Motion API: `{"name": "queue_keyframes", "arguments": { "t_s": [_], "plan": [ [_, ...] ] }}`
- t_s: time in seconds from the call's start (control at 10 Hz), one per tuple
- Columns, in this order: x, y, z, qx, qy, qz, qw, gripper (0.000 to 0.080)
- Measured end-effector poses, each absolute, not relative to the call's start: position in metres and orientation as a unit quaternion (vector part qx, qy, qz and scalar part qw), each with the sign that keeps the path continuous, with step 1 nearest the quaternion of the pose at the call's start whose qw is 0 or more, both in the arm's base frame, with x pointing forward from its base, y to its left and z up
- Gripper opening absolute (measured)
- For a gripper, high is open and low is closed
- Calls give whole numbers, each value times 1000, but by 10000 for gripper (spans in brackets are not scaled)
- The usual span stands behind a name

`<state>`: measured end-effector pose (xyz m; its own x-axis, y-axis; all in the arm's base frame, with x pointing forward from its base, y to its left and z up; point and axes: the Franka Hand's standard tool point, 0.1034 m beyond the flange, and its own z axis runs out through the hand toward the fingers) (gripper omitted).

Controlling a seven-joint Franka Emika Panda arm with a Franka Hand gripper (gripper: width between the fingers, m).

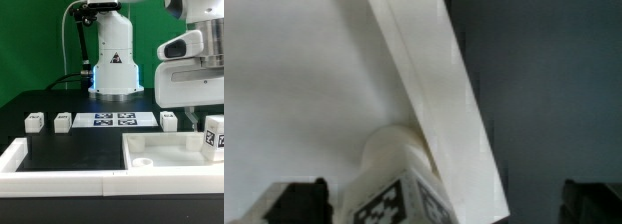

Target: Assemble square table

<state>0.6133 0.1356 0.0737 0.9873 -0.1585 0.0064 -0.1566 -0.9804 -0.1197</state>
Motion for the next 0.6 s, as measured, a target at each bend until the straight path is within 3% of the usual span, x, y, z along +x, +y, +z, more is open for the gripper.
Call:
{"name": "queue_keyframes", "arguments": {
  "t_s": [0.2,0.6],
  "plan": [
    [617,130,74,-999,-34,-16,28,649],
    [620,118,74,-981,-193,-24,20,649]
  ]
}}
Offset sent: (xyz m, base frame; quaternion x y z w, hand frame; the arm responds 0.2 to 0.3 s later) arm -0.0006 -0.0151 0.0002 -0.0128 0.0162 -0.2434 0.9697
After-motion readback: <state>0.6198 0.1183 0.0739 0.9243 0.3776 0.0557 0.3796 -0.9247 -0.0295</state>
